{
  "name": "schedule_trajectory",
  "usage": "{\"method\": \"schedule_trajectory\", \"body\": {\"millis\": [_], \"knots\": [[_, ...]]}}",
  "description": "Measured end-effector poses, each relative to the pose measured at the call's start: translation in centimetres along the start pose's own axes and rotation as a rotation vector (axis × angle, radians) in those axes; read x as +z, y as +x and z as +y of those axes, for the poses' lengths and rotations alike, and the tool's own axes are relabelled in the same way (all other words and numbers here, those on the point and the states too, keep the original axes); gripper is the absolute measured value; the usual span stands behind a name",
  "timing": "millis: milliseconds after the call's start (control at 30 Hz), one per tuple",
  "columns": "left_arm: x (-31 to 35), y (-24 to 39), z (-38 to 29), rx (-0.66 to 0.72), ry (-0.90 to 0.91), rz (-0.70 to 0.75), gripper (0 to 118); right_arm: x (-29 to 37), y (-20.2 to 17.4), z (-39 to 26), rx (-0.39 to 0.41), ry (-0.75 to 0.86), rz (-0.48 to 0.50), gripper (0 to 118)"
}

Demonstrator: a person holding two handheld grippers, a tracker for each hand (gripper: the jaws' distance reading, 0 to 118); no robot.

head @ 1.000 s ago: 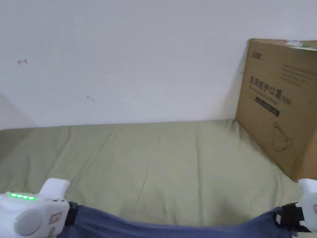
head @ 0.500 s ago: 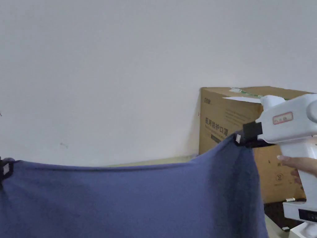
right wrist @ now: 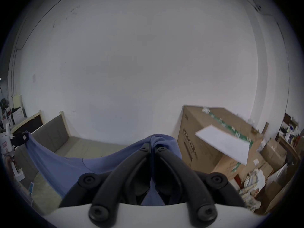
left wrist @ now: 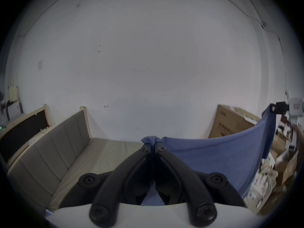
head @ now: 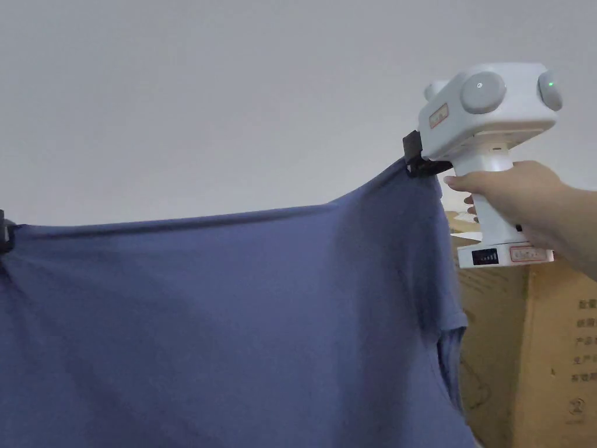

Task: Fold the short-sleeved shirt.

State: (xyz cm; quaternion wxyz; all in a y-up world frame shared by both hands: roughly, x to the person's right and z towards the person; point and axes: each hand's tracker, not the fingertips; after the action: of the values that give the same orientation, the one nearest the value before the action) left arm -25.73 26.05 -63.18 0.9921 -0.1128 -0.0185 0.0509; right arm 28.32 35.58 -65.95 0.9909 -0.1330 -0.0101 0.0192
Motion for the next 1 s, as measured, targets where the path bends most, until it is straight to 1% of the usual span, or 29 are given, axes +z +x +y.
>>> {"method": "schedule_trajectory", "body": {"millis": [100,167,233,300,333,400,467,533,567,600,633,667,700,733,767,800,833,867,933,967,1000], "knots": [[-3.2,0.8,2.3,0.009,0.028,0.009,2,-2.2,-0.8,2.4,0.039,0.065,-0.061,2],[-4.9,1.4,3.3,-0.008,0.078,0.028,2,-3.9,-0.7,4.0,0.061,0.105,-0.096,2],[-6.3,1.8,3.8,-0.043,0.138,0.050,2,-4.6,-0.8,4.2,0.054,0.153,-0.112,2],[-7.7,2.2,3.8,-0.091,0.176,0.099,3,-5.2,-0.9,3.6,0.039,0.171,-0.123,2],[-8.4,2.6,3.6,-0.118,0.167,0.136,2,-5.7,-1.0,3.2,0.039,0.172,-0.119,2],[-9.8,3.1,2.4,-0.125,0.147,0.108,2,-6.9,-1.1,1.7,0.038,0.155,-0.118,2],[-11.4,3.5,-0.7,-0.151,0.095,0.100,2,-8.8,-1.3,-1.7,0.071,0.078,-0.119,2],[-12.9,3.4,-5.0,-0.174,-0.007,0.113,2,-10.3,-1.7,-7.2,0.084,0.006,-0.127,2],[-13.5,3.3,-8.1,-0.162,-0.077,0.105,3,-11.2,-1.8,-10.6,0.073,-0.036,-0.105,2],[-14.0,3.1,-11.7,-0.137,-0.156,0.096,2,-11.9,-1.6,-14.7,0.036,-0.105,-0.064,2],[-14.2,2.7,-14.7,-0.111,-0.214,0.073,2,-12.2,-1.6,-18.0,0.003,-0.169,-0.042,2],[-13.8,2.4,-18.4,-0.086,-0.268,0.046,2,-11.8,-1.7,-22.9,-0.047,-0.253,0.009,2],[-13.2,2.2,-21.8,-0.078,-0.298,0.034,3,-11.5,-1.5,-26.7,-0.074,-0.315,0.052,2],[-12.2,2.0,-25.6,-0.083,-0.347,0.034,2,-10.9,-1.4,-31.3,-0.086,-0.388,0.075,2],[-10.8,1.6,-29.3,-0.066,-0.414,0.009,3,-9.8,-1.4,-36.1,-0.073,-0.461,0.084,2],[-9.6,1.3,-32.5,-0.061,-0.473,-0.015,3,-9.5,-0.9,-39.8,-0.025,-0.524,0.072,2],[-7.9,0.9,-35.6,-0.051,-0.536,-0.020,2,-7.6,-0.9,-44.5,0.019,-0.574,0.027,2],[-6.1,0.3,-38.5,-0.037,-0.573,-0.037,2,-6.1,-0.8,-47.0,0.042,-0.617,0.006,2],[-2.7,-1.4,-43.3,0.001,-0.668,-0.051,3,-1.2,0.2,-53.6,-0.063,-0.749,0.080,2],[-1.0,-1.9,-44.8,-0.005,-0.698,-0.063,2,0.8,0.7,-55.5,-0.084,-0.796,0.085,2],[1.2,-2.2,-45.9,-0.049,-0.725,-0.073,3,3.4,1.4,-57.1,-0.090,-0.810,0.072,2]]}}
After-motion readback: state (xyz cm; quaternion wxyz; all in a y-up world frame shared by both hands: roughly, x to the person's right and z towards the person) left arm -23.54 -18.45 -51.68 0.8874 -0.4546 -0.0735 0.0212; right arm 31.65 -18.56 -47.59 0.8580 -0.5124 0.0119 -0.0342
